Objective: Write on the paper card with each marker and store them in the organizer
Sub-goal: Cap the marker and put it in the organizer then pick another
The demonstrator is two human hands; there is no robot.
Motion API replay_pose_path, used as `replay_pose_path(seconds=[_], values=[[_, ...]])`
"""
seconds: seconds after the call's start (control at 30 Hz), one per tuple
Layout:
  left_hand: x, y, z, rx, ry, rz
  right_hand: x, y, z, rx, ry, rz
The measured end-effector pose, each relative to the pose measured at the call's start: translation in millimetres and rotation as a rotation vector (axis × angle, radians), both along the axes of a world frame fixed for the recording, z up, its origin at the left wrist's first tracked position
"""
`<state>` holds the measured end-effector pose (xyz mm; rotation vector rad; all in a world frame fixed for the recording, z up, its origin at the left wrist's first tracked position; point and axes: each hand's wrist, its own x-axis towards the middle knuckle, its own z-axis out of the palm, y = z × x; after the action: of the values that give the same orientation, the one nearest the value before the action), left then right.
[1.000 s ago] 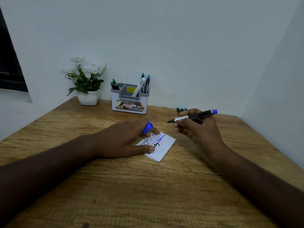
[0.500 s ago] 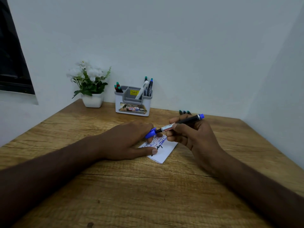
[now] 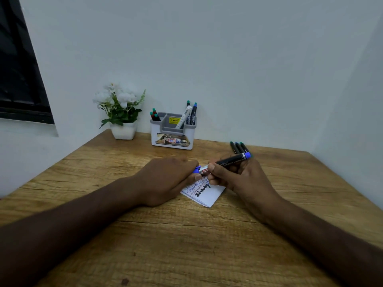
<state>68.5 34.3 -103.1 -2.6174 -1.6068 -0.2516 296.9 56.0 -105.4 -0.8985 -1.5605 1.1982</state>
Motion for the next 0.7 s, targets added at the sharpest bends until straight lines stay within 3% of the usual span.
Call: replay_pose_path(seconds=[0.3,0.5,0.7], values=[[7.5,-3.7,1.3,0.068,0.057,0.067,-11.2,-6.1,-0.5,-0.016,-0.026,-0.063],[4.4,-2.2,2.7,0.035,0.015,0.016,-2.8,-6.1,8.7,-0.041,-0.100,0.066],[-8.1,5.4,-0.9,-0.074,-0.279,-0.074,29.4,9.7,25.7,0.540,-0.687,-0.024]])
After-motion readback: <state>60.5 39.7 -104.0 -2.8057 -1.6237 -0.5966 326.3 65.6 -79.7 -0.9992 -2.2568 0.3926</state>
